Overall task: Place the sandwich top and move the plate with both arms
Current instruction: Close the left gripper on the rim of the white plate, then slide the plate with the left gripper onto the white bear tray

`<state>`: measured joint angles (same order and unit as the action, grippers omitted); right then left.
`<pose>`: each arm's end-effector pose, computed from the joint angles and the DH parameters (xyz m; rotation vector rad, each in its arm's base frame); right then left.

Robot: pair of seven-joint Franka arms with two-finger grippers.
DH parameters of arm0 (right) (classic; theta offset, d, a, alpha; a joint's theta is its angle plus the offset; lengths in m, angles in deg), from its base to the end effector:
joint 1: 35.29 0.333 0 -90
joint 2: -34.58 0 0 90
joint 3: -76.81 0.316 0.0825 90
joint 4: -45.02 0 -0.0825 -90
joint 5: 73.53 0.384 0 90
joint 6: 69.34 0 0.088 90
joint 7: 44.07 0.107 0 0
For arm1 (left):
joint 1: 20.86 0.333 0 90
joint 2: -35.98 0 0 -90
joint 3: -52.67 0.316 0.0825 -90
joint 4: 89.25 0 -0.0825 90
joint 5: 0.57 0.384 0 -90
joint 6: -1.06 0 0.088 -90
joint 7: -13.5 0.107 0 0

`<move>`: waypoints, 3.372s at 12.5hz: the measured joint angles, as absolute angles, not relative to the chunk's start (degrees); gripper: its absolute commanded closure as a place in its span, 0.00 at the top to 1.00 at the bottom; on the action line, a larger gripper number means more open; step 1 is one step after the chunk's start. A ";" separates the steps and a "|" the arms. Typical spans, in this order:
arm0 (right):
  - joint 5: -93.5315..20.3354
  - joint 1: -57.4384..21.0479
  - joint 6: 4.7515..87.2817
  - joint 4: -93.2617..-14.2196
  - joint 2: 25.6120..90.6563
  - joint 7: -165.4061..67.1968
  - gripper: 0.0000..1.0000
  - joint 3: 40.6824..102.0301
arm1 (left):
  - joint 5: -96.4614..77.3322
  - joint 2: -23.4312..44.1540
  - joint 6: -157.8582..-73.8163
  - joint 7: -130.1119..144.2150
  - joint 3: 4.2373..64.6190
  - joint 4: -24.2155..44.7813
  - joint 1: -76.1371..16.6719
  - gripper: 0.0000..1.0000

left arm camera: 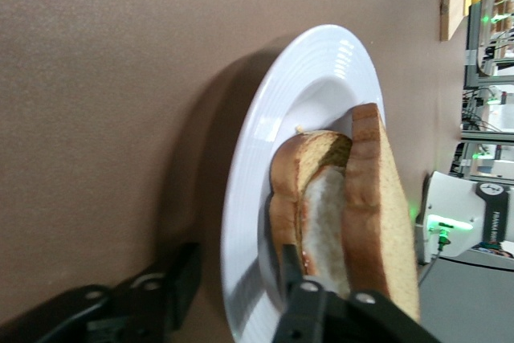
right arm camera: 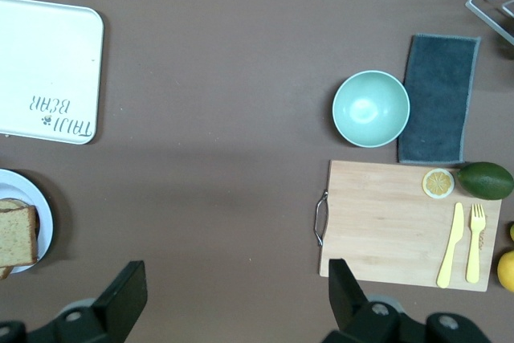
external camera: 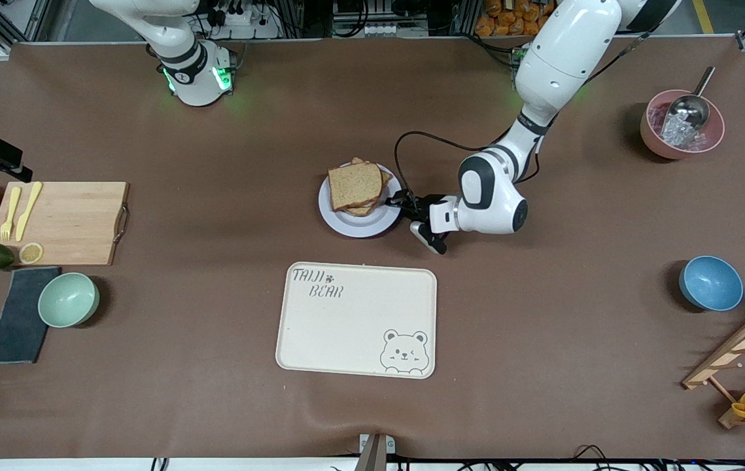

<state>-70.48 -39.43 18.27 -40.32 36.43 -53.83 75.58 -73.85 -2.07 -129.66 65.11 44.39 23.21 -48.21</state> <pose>0.5590 -0.0464 0.6412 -3.0880 -0.1221 -0.0219 0.4607 -0.3596 0.1210 2.1815 -0.4772 -0.2253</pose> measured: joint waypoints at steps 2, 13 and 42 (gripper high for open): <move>-70.49 -39.22 18.61 -40.32 36.43 -53.63 1.00 75.82 | -74.13 -1.69 -129.72 65.15 44.09 23.39 -48.46 0.00; -71.02 -39.38 19.19 -40.48 36.44 -53.59 1.00 75.53 | -75.11 -0.66 -130.87 57.48 44.17 23.73 -47.76 0.00; -71.16 -39.41 18.78 -41.50 36.57 -53.57 1.00 75.55 | -88.39 -12.11 -151.55 37.93 44.81 -0.80 -45.85 0.00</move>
